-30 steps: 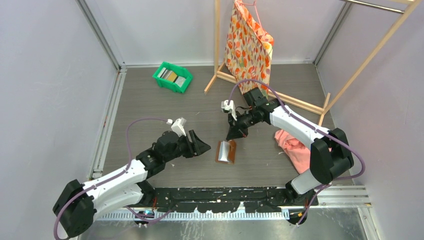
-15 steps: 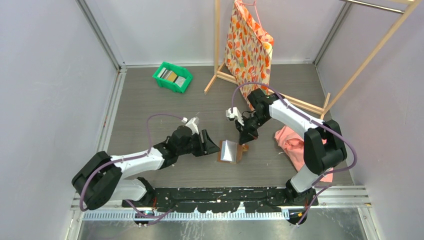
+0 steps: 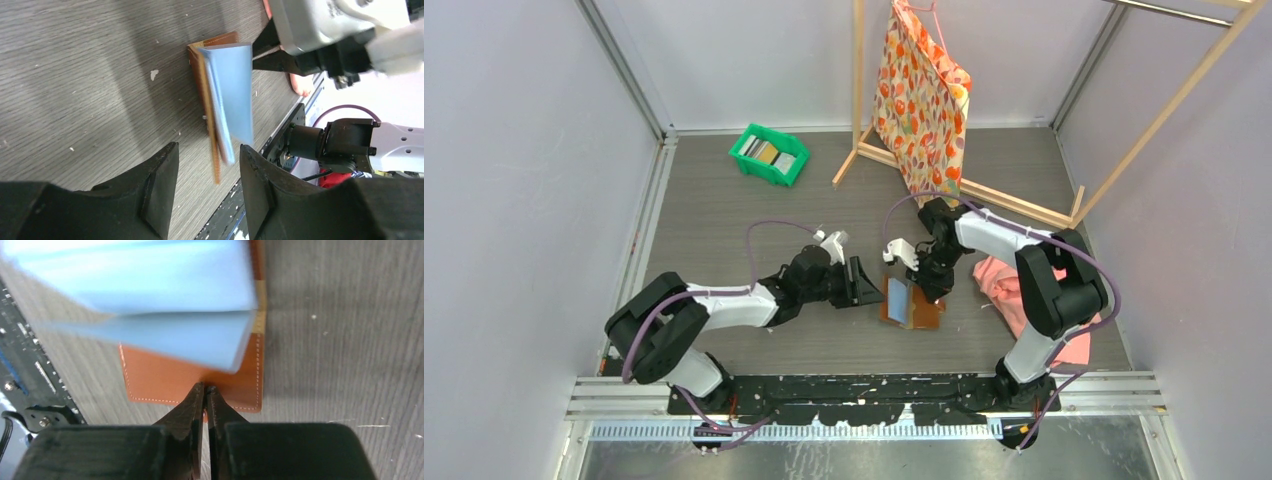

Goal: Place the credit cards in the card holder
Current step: Open the card holder at the center of the board.

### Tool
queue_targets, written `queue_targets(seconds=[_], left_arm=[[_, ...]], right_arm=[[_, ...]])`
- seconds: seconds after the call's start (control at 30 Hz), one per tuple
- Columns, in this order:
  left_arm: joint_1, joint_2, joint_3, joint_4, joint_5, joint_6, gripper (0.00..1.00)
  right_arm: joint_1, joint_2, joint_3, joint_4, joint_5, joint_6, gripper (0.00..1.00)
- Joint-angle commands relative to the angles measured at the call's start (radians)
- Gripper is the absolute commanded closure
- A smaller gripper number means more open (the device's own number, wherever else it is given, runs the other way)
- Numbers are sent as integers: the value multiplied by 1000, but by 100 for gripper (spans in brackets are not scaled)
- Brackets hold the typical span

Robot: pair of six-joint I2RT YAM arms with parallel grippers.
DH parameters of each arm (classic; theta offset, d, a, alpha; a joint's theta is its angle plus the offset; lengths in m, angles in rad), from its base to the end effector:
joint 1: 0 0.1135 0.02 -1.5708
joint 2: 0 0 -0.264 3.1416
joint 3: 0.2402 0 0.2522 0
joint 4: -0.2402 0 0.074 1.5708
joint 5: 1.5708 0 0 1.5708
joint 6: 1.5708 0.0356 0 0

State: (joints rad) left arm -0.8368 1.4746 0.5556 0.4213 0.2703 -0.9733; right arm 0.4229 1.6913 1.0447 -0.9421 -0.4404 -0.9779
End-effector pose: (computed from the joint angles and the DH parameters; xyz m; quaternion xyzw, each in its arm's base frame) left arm 0.1846 -0.2188 0.1662 0.0106 0.8544 -0.4699 0.2218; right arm 0.2505 0.1294 0.1697 -0.6274 0.7474 0.2124 0.0514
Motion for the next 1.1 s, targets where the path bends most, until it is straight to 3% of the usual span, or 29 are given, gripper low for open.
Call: queue_targets(seconds=[0.0, 0.13, 0.43, 0.87, 1.07], left_arm=[[-4, 37, 46, 114, 42, -14, 51], [-4, 72, 66, 109, 46, -9, 51], [-4, 139, 78, 119, 70, -15, 49], [-4, -89, 13, 28, -38, 18, 43], [-6, -148, 49, -12, -33, 28, 48]], right_arm=[[-7, -1, 4, 89, 67, 84, 86], [-7, -51, 18, 78, -23, 108, 76], [-20, -87, 45, 42, -110, 122, 66], [-51, -97, 48, 40, -103, 123, 63], [-63, -109, 47, 36, -106, 118, 60]])
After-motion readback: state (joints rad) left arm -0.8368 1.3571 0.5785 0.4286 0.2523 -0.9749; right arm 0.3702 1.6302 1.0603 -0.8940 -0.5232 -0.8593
